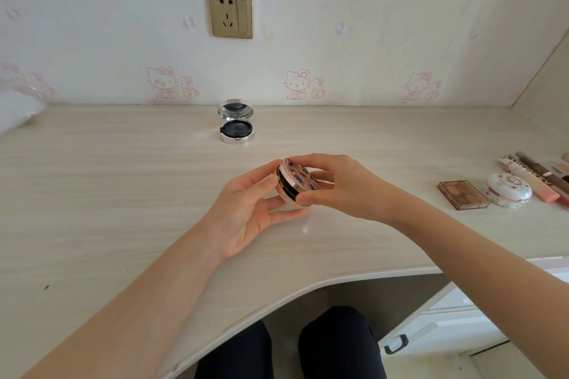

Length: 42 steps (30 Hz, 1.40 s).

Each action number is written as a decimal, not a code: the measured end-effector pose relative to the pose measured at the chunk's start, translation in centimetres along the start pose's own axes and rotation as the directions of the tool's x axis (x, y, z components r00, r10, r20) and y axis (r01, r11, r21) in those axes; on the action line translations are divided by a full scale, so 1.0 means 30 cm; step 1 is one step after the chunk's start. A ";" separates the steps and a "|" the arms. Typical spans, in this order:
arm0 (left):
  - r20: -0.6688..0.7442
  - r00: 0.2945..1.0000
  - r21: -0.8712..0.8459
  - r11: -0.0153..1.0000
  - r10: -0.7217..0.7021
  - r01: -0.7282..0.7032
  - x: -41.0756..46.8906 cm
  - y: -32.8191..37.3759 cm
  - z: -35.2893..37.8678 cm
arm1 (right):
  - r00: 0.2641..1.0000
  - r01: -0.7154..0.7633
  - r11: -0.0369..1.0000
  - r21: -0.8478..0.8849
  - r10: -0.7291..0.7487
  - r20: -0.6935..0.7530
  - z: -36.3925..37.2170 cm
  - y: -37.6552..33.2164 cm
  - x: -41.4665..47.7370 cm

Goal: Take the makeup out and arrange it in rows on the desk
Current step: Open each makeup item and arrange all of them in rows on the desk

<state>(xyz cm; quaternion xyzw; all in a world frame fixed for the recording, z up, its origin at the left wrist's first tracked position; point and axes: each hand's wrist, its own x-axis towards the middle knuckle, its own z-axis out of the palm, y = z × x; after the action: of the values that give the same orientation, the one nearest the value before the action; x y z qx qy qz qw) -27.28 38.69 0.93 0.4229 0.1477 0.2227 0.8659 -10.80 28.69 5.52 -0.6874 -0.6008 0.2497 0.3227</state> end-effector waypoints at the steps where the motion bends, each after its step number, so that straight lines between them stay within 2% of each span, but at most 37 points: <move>1: -0.031 1.000 0.037 0.999 0.001 0.000 0.001 -0.001 0.002 | 1.000 -0.005 0.999 -0.047 0.006 0.009 -0.004 0.005 0.000; 3: -0.104 0.993 0.202 0.979 0.052 -0.030 0.004 -0.007 0.008 | 0.999 -0.021 0.994 -0.107 0.025 0.030 -0.010 0.016 0.002; 5: -0.161 0.973 0.466 0.881 0.168 -0.075 0.003 -0.012 0.012 | 0.998 -0.042 0.989 -0.139 0.049 0.046 -0.012 0.026 0.002; 7: -0.138 0.947 0.744 0.662 0.291 -0.095 0.003 -0.010 0.009 | 0.997 -0.053 0.983 -0.174 0.063 0.049 -0.013 0.033 0.002; 8: -0.109 0.941 0.828 0.553 0.319 -0.092 0.003 -0.009 0.006 | 0.997 -0.055 0.980 -0.190 0.065 0.050 -0.012 0.034 0.002; 9: -0.091 0.940 0.874 0.478 0.328 -0.082 0.003 -0.008 0.004 | 0.997 -0.053 0.978 -0.201 0.064 0.050 -0.012 0.034 0.002; 13: -0.094 0.926 0.952 0.304 0.365 -0.023 0.000 -0.019 -0.009 | 0.996 -0.045 0.969 -0.241 0.061 0.060 -0.007 0.032 0.011; 17: -0.068 0.919 0.979 0.205 0.388 -0.014 0.000 -0.036 -0.020 | 0.997 -0.038 0.967 -0.253 0.053 0.054 0.003 0.038 0.021; 20: -0.061 0.924 0.986 0.167 0.378 -0.003 0.003 -0.041 -0.029 | 0.999 -0.031 0.963 -0.267 0.041 0.032 0.010 0.049 0.025; 25: -0.048 0.928 0.984 0.178 0.370 -0.020 0.003 -0.052 -0.035 | 1.000 0.014 0.942 -0.336 -0.007 0.023 0.024 0.067 0.013; 31: -0.033 0.920 0.985 0.169 0.390 -0.036 0.007 -0.056 -0.037 | 0.999 0.043 0.958 -0.284 -0.036 0.032 0.009 0.059 0.030; 38: -0.025 0.914 0.983 0.178 0.405 -0.052 0.011 -0.059 -0.041 | 0.997 -0.017 0.957 -0.291 0.038 0.068 -0.026 0.025 0.093; 42: -0.024 0.913 0.984 0.171 0.407 -0.050 0.011 -0.061 -0.040 | 0.988 -0.030 0.958 -0.284 0.072 0.136 -0.035 0.007 0.107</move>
<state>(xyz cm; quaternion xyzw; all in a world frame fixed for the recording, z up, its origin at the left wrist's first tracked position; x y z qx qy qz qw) -27.06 38.66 -1.27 0.8504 0.3094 0.2669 0.3314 -9.40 31.70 6.20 -0.7215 -0.6341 0.2196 0.1707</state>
